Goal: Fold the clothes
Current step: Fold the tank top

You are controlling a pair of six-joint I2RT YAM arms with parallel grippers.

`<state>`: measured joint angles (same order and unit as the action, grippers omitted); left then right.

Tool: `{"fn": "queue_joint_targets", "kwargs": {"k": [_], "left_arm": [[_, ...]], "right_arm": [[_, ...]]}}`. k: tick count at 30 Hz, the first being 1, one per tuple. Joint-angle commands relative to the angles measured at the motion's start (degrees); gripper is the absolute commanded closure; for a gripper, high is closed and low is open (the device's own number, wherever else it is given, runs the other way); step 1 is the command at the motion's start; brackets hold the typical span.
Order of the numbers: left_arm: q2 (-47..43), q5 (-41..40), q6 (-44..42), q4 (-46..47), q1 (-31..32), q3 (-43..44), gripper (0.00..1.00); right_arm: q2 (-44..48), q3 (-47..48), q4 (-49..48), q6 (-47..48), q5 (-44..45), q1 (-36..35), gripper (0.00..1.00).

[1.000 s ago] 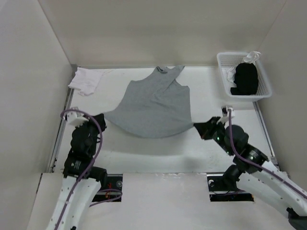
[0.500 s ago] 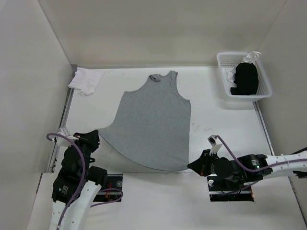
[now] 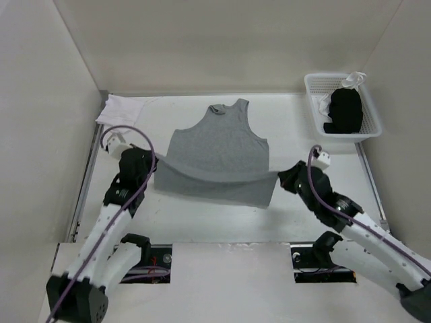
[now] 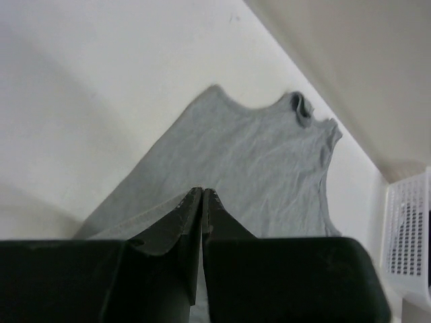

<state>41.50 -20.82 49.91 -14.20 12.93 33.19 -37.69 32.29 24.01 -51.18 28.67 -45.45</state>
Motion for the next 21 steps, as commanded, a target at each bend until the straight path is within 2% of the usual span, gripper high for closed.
{"fn": "queue_joint_targets", "kwargs": {"k": [1,4,8,16,18,20,21], "left_arm": [[13.7,-2.3,-0.9,22.2,0.6,8.4,1.00],[27.6,-4.1,-1.6,27.6,-0.1,16.0,0.99],[41.9,-3.2,-2.0,29.1,-1.8,27.3,0.99],[66.5,-2.0,-5.2,23.3,-3.7,51.9,0.97],[72.3,-1.8,-5.4,22.3,-4.2,57.1,0.94],[77.5,-0.2,-5.5,21.5,-4.5,62.0,0.80],[79.1,1.3,-6.0,21.4,-4.6,63.3,0.73]], "right_arm": [[-9.7,5.9,-21.7,12.8,-16.5,15.4,1.00],[-21.5,11.4,-29.4,13.6,-23.0,25.3,1.00],[-36.0,21.6,-33.4,14.7,-27.2,32.2,1.00],[-66.0,48.3,-32.3,14.2,-32.0,38.3,1.00],[-74.1,56.2,-29.8,13.8,-32.2,38.7,1.00],[-79.6,61.2,-28.7,12.9,-31.7,38.9,0.99],[-82.2,63.0,-28.6,11.6,-31.7,38.9,0.90]]}}
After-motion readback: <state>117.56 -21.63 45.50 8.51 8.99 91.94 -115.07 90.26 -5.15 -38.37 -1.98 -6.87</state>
